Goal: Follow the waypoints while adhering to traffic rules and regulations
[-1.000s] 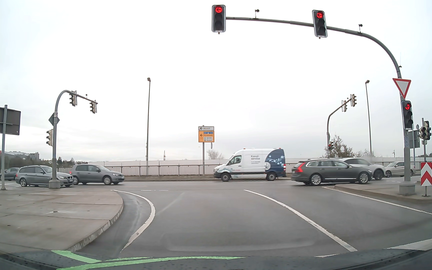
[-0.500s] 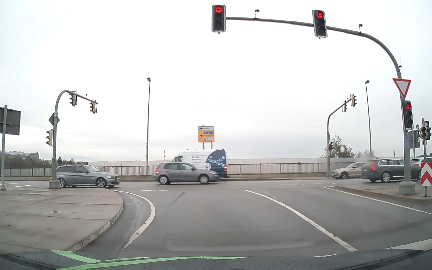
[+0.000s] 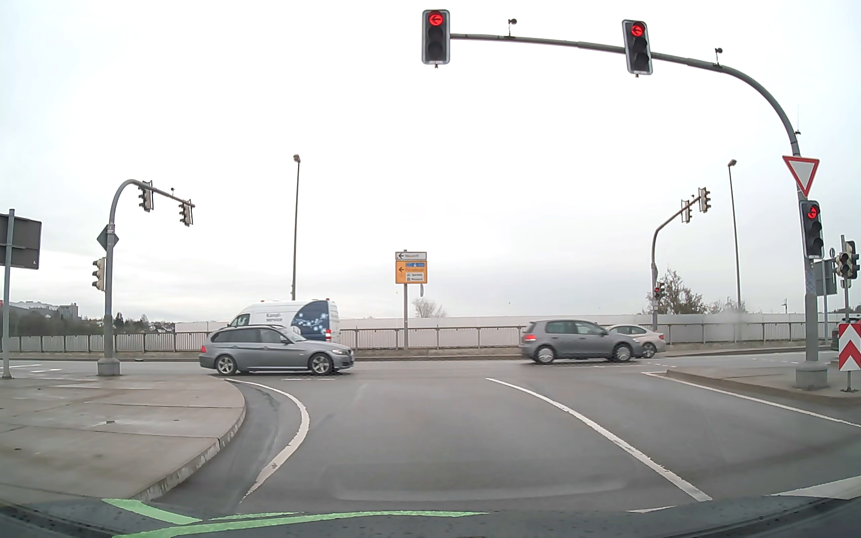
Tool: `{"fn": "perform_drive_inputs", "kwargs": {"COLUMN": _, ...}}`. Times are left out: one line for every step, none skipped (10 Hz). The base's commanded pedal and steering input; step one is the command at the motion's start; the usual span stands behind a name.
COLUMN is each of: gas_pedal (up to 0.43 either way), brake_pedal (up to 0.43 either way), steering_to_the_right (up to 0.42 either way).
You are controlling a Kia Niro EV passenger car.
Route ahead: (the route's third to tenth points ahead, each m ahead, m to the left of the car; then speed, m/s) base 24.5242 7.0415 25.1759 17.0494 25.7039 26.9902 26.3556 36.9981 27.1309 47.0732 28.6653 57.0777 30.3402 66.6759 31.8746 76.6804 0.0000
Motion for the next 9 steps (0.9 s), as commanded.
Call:
{"fn": "perform_drive_inputs", "kwargs": {"gas_pedal": 0.000, "brake_pedal": 0.396, "steering_to_the_right": -0.014}}
{"fn": "perform_drive_inputs", "kwargs": {"gas_pedal": 0.000, "brake_pedal": 0.396, "steering_to_the_right": -0.014}}
{"fn": "perform_drive_inputs", "kwargs": {"gas_pedal": 0.000, "brake_pedal": 0.396, "steering_to_the_right": -0.013}}
{"fn": "perform_drive_inputs", "kwargs": {"gas_pedal": 0.000, "brake_pedal": 0.396, "steering_to_the_right": -0.014}}
{"fn": "perform_drive_inputs", "kwargs": {"gas_pedal": 0.000, "brake_pedal": 0.396, "steering_to_the_right": -0.014}}
{"fn": "perform_drive_inputs", "kwargs": {"gas_pedal": 0.000, "brake_pedal": 0.396, "steering_to_the_right": -0.014}}
{"fn": "perform_drive_inputs", "kwargs": {"gas_pedal": 0.000, "brake_pedal": 0.396, "steering_to_the_right": -0.014}}
{"fn": "perform_drive_inputs", "kwargs": {"gas_pedal": 0.000, "brake_pedal": 0.396, "steering_to_the_right": -0.014}}
{"fn": "perform_drive_inputs", "kwargs": {"gas_pedal": 0.000, "brake_pedal": 0.396, "steering_to_the_right": -0.014}}
